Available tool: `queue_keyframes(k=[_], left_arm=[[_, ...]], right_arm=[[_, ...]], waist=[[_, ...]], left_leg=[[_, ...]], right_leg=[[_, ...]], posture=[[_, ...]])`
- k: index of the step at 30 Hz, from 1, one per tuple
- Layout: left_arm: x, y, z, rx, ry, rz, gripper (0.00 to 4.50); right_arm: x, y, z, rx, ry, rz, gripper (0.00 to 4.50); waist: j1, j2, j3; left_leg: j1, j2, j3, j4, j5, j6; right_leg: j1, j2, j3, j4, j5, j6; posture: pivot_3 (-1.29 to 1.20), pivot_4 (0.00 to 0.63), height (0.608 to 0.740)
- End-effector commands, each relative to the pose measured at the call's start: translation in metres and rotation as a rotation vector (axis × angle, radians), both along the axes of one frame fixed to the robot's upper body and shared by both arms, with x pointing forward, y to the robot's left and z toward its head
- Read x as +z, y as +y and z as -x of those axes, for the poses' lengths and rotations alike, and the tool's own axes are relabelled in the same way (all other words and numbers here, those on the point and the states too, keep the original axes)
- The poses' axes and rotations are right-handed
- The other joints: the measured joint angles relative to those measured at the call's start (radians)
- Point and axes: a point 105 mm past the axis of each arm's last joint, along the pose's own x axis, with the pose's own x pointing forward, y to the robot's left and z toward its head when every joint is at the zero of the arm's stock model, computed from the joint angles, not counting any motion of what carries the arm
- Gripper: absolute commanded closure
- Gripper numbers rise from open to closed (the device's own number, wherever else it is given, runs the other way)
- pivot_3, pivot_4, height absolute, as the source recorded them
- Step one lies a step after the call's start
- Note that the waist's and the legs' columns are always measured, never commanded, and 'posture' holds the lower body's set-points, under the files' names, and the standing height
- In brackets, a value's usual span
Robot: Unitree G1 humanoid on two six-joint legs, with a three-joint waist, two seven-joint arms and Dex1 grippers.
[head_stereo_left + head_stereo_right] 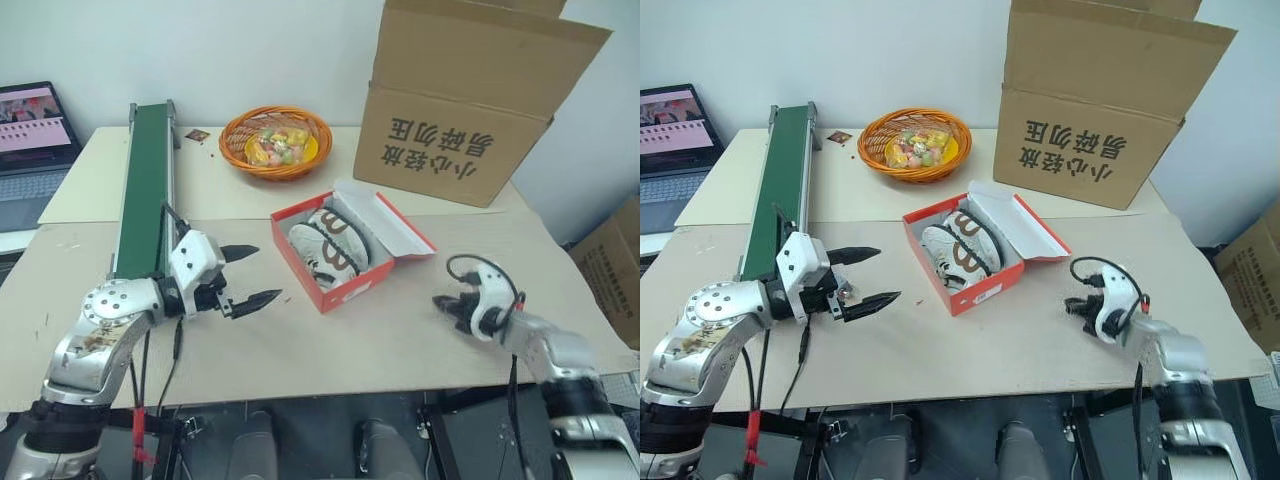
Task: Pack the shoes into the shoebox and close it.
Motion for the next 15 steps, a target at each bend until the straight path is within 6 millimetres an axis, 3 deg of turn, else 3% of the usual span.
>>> queue_keyframes(k=[1,7,13,15], left_arm=[[0.010,0.003,-0.001,0.022,-0.043,-0.009,0.00],[0.011,0.004,-0.001,0.038,-0.048,-0.008,0.00],[0.011,0.004,0.000,0.045,-0.049,-0.007,0.00],[0.011,0.003,0.000,0.043,-0.049,-0.007,0.00]], right_arm=[[-0.003,0.010,-0.021,-0.029,-0.021,-0.027,4.47],[0.015,0.039,-0.051,-0.045,-0.095,-0.176,4.47],[0.048,0.034,-0.068,-0.201,-0.231,-0.522,4.47],[0.066,0.031,-0.071,-0.237,-0.306,-0.720,4.47]], waist=[[-0.002,0.000,0.000],[-0.010,0.000,0.000],[0.002,0.001,0.001],[0.002,0.001,0.001]], left_leg=[[0.000,0.000,0.000,0.000,0.000,0.000],[0.001,0.000,0.000,0.000,0.000,0.000],[-0.002,0.000,0.000,0.000,0.000,0.000],[-0.001,0.000,0.000,0.000,0.000,0.000]], right_leg=[[0.000,0.000,0.000,0.000,0.000,0.001],[0.001,0.000,0.000,0.001,0.002,0.002],[0.000,0.000,0.000,0.000,0.006,0.004],[0.000,0.000,0.000,0.001,0.006,0.004]], posture=[[0.00,0.150,0.728],[0.00,0.150,0.728],[0.00,0.150,0.728],[0.00,0.150,0.728]])
